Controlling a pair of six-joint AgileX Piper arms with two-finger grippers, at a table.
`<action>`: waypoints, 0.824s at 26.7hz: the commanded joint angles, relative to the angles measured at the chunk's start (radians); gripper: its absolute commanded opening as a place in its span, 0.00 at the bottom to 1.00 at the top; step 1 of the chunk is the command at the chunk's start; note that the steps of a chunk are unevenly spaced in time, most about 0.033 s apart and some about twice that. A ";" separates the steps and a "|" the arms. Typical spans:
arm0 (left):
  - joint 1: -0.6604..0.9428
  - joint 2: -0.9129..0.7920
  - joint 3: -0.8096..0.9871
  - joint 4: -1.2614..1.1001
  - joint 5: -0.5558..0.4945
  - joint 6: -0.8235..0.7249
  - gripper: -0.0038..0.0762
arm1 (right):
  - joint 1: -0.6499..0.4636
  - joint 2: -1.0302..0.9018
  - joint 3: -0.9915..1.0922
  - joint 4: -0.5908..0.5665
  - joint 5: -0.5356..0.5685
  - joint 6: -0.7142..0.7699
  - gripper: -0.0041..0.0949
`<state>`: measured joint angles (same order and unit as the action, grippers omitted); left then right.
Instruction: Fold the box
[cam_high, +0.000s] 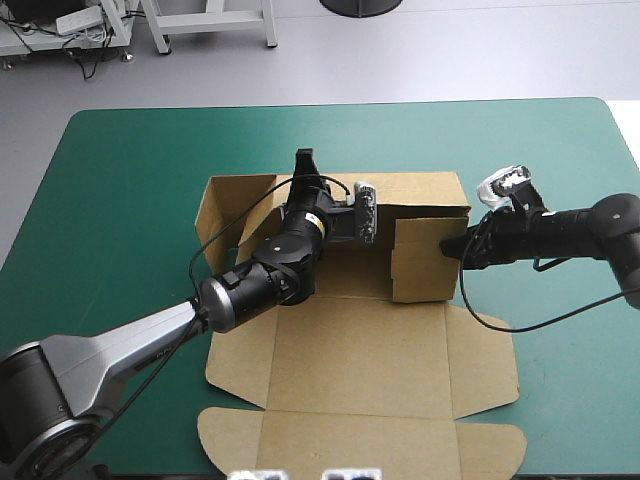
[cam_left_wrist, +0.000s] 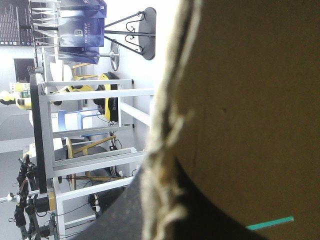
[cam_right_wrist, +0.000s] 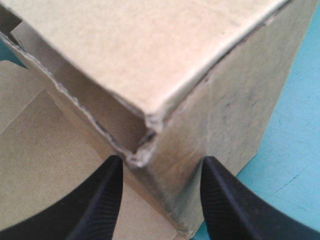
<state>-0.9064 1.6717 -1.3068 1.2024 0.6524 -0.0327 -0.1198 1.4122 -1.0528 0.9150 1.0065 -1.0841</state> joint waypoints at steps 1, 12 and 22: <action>-0.011 -0.034 -0.019 0.003 -0.048 -0.030 0.04 | 0.000 -0.002 -0.023 0.085 -0.107 -0.007 0.50; -0.011 -0.034 -0.019 0.024 -0.059 -0.060 0.04 | 0.000 0.010 -0.023 0.122 -0.268 -0.056 0.50; -0.011 -0.034 -0.019 0.022 -0.100 -0.060 0.04 | 0.000 0.010 -0.023 0.132 -0.267 -0.067 0.04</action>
<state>-0.9053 1.6772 -1.3068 1.2270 0.6281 -0.0728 -0.1162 1.4512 -1.0526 0.9950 0.7902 -1.1446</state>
